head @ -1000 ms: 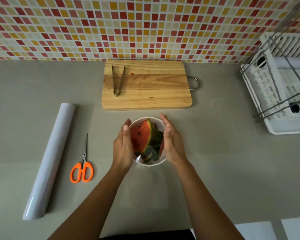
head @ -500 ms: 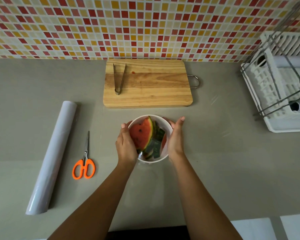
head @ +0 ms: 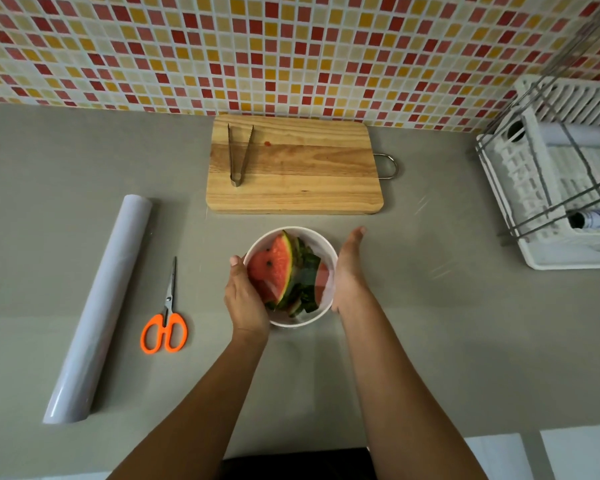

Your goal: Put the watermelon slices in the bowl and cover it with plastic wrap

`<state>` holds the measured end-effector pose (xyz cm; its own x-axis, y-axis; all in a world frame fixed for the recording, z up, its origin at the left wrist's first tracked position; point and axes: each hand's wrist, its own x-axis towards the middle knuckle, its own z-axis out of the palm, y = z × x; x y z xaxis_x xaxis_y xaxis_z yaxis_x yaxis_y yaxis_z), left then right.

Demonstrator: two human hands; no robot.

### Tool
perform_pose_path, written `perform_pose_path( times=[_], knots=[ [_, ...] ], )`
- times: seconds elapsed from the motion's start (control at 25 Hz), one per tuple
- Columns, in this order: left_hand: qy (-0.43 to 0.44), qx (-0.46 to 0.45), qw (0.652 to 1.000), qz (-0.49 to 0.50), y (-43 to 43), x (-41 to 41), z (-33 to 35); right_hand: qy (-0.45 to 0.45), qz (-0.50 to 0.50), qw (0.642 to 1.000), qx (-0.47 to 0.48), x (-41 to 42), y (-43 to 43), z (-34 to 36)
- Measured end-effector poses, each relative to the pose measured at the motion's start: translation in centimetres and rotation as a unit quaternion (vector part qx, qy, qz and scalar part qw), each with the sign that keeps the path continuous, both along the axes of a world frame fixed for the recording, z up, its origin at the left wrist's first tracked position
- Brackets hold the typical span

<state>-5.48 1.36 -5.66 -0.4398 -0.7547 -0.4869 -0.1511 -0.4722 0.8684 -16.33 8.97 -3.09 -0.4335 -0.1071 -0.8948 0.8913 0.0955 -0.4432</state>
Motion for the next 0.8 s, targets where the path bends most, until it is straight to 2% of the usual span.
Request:
perform_pose_path(
  times=[0.12,0.24,0.36,0.44,0.56,0.6,0.68,0.8],
  knots=[
    [0.026,0.055,0.998,-0.001,-0.5,-0.1,-0.3,-0.001,-0.025,1.000,-0.011,0.3,0.2,0.2],
    [0.046,0.060,0.997,-0.005,-0.7,-0.3,-0.4,0.066,-0.097,0.992,-0.038,1.1,0.6,0.2],
    [0.031,0.044,0.999,-0.009,-0.6,-0.7,-0.1,0.134,-0.210,0.961,-0.122,2.2,1.3,0.2],
    [0.043,0.043,0.998,-0.031,-0.8,-0.8,-0.1,0.152,-0.239,0.945,-0.162,2.6,1.6,-0.1],
    [0.085,0.065,0.992,-0.072,-1.2,-0.2,0.2,0.178,-0.262,0.938,-0.140,2.7,1.7,-0.2],
    [0.079,0.056,0.993,-0.063,-1.1,0.4,0.3,0.201,-0.247,0.942,-0.106,3.0,2.2,-0.2],
    [0.054,0.034,0.998,-0.022,-0.5,1.9,0.0,0.255,-0.148,0.955,-0.042,3.9,3.5,-0.4],
    [0.098,0.050,0.990,-0.090,1.3,3.2,0.1,0.260,0.008,0.955,-0.146,5.8,4.4,-0.5]
  ],
)
